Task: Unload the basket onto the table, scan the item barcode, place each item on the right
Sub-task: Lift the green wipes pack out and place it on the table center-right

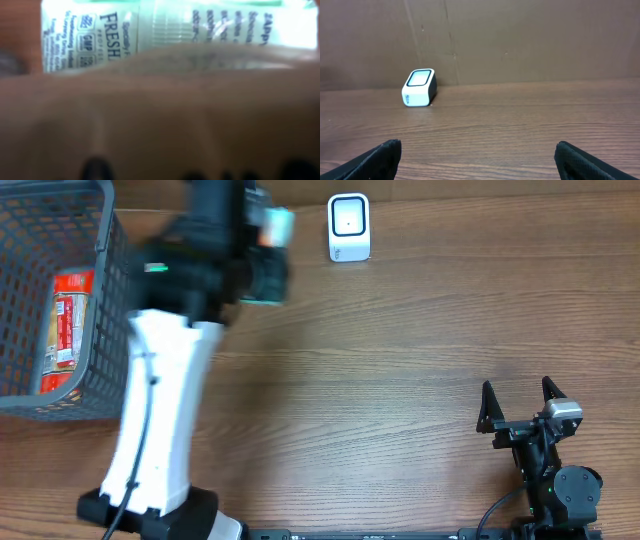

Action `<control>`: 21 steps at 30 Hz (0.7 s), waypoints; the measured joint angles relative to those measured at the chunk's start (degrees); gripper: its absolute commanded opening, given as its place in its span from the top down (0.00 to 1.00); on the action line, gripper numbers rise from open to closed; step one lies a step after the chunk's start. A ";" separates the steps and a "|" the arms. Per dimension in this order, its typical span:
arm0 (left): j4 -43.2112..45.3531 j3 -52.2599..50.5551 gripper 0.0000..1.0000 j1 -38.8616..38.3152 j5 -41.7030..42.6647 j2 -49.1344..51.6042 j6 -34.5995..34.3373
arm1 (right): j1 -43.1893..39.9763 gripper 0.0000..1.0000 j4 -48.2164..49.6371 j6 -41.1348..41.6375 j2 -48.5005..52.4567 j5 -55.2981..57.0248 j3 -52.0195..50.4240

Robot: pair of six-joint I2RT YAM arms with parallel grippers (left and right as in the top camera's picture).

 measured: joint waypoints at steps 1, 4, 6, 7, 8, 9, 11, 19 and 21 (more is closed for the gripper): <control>2.25 -2.89 0.59 -2.05 -0.24 0.00 -0.76 | 0.00 0.00 0.00 0.00 0.02 -0.02 0.00; 9.81 -12.44 0.59 -7.98 -0.61 0.13 -3.32 | 0.00 0.00 -0.02 0.00 0.00 0.00 0.00; 13.79 -18.16 0.59 -11.45 -0.79 0.28 -4.85 | 0.00 0.00 0.04 0.00 0.00 0.00 0.00; 15.78 -20.79 0.59 -13.16 -0.79 0.39 -5.49 | 0.00 0.00 0.02 0.04 0.02 0.02 0.00; 18.88 -24.17 0.59 -15.28 -0.92 0.39 -6.56 | 0.00 0.00 -0.02 0.02 0.00 -0.02 0.00; 20.94 -26.34 0.59 -16.68 -0.98 0.39 -7.23 | 0.00 0.00 0.02 0.00 0.00 0.00 0.00; 25.05 -30.49 0.60 -19.76 -0.98 0.57 -8.70 | 0.00 0.00 0.02 0.00 0.00 0.02 0.00; 36.57 -39.87 0.59 -27.91 -0.92 2.78 -12.96 | 0.00 0.00 0.02 0.00 0.00 0.02 0.00; 37.57 -40.00 0.60 -29.00 -0.94 4.94 -13.40 | 0.00 0.00 0.00 0.02 0.00 0.02 0.00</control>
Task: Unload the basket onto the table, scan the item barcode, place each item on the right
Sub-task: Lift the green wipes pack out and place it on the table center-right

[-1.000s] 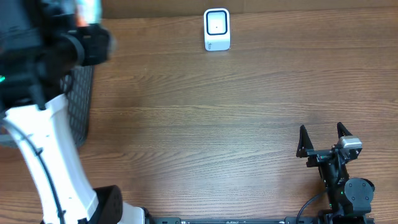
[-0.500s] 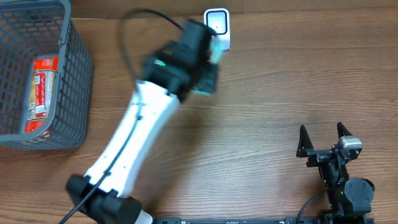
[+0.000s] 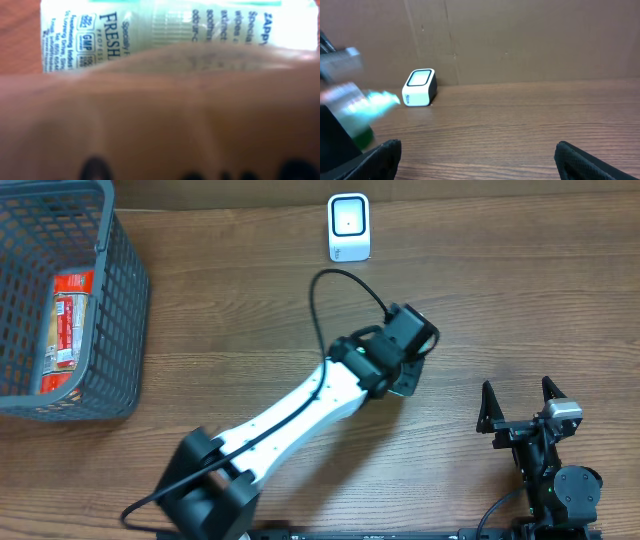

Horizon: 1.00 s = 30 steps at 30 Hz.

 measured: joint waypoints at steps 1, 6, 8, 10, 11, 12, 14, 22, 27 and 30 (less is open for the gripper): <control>0.55 -0.02 0.60 -0.46 0.00 1.33 -0.22 | 0.00 0.00 0.00 -0.02 0.00 0.00 0.00; 4.68 -0.35 0.60 -1.22 1.16 7.08 -0.61 | 0.00 0.00 0.02 -0.02 0.00 0.00 0.00; 6.62 -0.39 0.60 -1.22 1.68 8.57 -0.61 | 0.00 0.00 0.00 -0.02 0.00 0.00 0.00; 7.50 -0.50 0.59 -1.20 1.75 8.76 -0.59 | 0.00 0.00 0.02 0.00 0.00 -0.02 0.00; 8.00 -0.52 0.59 -1.22 1.77 8.76 -0.59 | 0.00 0.00 0.04 -0.02 0.00 -0.02 0.00; 8.66 -0.52 0.59 -1.22 1.88 8.76 -0.57 | 0.00 0.00 0.00 -0.02 0.00 0.00 0.00; 9.49 -0.52 0.59 -1.22 1.97 8.76 -0.57 | 0.00 0.00 0.00 0.00 0.00 0.00 0.00; 11.43 -0.33 0.55 -2.36 1.68 10.36 -0.46 | 0.00 0.00 0.02 -0.02 0.00 -0.02 0.00; 11.15 -0.11 0.00 -2.36 1.97 10.54 0.44 | 0.00 0.00 0.02 -0.02 0.00 0.00 0.00; 9.70 0.68 0.00 -2.36 2.32 11.21 1.01 | 0.00 0.00 0.00 -0.04 0.00 0.00 0.00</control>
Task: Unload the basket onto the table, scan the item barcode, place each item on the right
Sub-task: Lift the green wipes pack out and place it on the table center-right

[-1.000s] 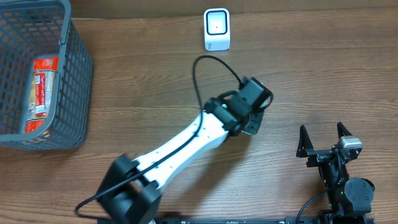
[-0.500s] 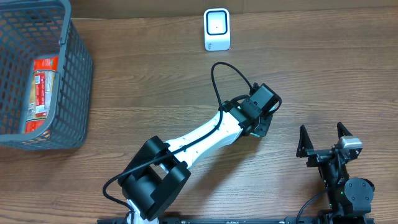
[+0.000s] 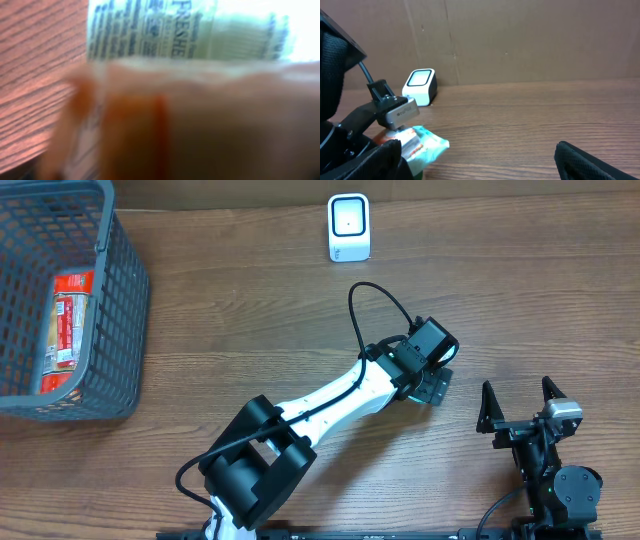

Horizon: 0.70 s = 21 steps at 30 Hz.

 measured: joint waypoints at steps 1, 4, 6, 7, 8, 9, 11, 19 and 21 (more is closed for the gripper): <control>-0.50 0.26 0.00 0.00 0.11 0.13 0.02 | 0.00 0.00 0.02 0.02 0.00 0.00 0.00; -2.73 1.90 0.00 0.00 0.72 0.39 0.15 | 0.00 0.00 0.02 0.02 0.00 -0.02 0.00; -3.87 3.06 0.00 0.00 0.83 0.50 0.17 | 0.00 0.00 0.02 0.02 0.00 0.00 0.00; -5.25 4.55 0.00 0.00 0.94 0.52 0.17 | 0.00 0.00 0.02 0.00 0.00 -0.02 0.00; -6.43 5.55 0.00 0.00 0.96 0.55 0.17 | 0.00 0.00 0.02 0.02 0.00 -0.02 0.00; -7.93 6.86 0.00 0.00 0.96 0.59 0.17 | 0.00 0.00 0.02 0.02 0.00 -0.02 0.00; -10.32 9.57 0.00 0.00 1.05 0.63 0.28 | 0.00 0.00 0.00 0.02 0.00 0.00 0.00; -21.33 23.15 0.00 0.02 1.11 0.63 3.06 | 0.00 0.00 0.02 0.02 0.00 -0.02 0.00; -24.20 26.69 0.00 0.13 0.79 0.63 3.96 | 0.00 0.00 0.02 0.00 0.00 -0.02 0.00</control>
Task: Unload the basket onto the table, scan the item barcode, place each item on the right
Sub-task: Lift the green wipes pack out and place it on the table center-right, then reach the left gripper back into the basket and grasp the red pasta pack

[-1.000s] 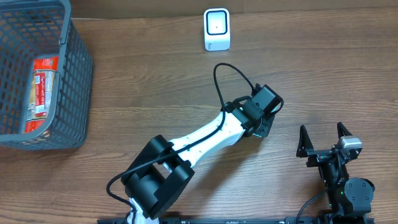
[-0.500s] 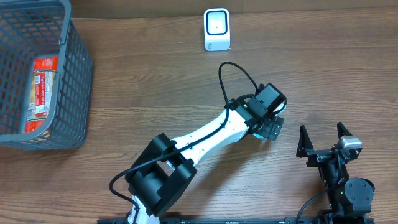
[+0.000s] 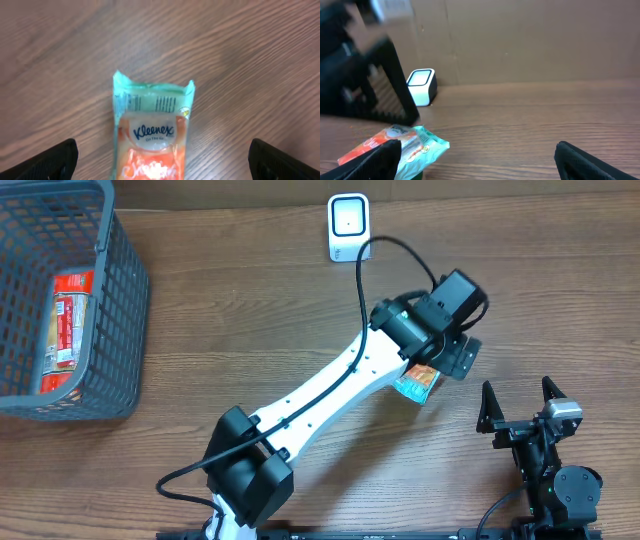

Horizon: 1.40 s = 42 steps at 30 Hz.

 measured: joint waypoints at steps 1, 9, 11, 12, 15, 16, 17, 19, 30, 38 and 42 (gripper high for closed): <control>-1.11 1.62 0.00 0.07 -0.20 0.00 0.39 | 0.00 0.00 0.02 0.02 0.00 0.02 0.00; -17.94 18.99 0.00 7.63 -6.99 0.22 4.50 | 0.00 0.00 0.00 0.02 0.00 0.02 0.00; -22.05 23.85 0.00 11.69 -9.99 0.26 5.46 | 0.00 0.00 0.00 0.02 0.00 0.00 0.00; -23.76 26.36 0.00 13.99 -11.43 0.26 5.95 | 0.00 0.00 0.00 0.02 0.00 0.02 0.00; -27.58 33.83 0.00 22.16 -14.38 0.26 7.85 | 0.00 0.00 -0.02 0.04 0.00 0.02 0.00; -28.13 35.80 0.00 24.50 -14.93 0.26 8.28 | 0.00 0.00 0.00 0.02 0.00 0.02 0.00; -28.52 37.83 0.00 27.17 -15.37 0.26 8.74 | 0.00 0.00 0.00 0.02 0.00 0.00 0.00; -29.05 41.62 0.01 33.31 -16.17 0.26 9.64 | 0.00 0.00 0.00 0.02 0.00 0.02 0.00; -27.74 44.76 0.00 66.36 -12.61 0.28 11.54 | 0.00 0.00 0.02 0.02 0.00 0.00 0.00; -25.83 44.74 0.00 83.62 -6.16 0.42 15.80 | 0.00 0.00 0.00 0.00 0.00 0.00 0.00; -25.81 44.74 0.00 88.63 -4.57 1.92 17.29 | 0.00 0.00 0.00 0.04 0.00 0.00 0.00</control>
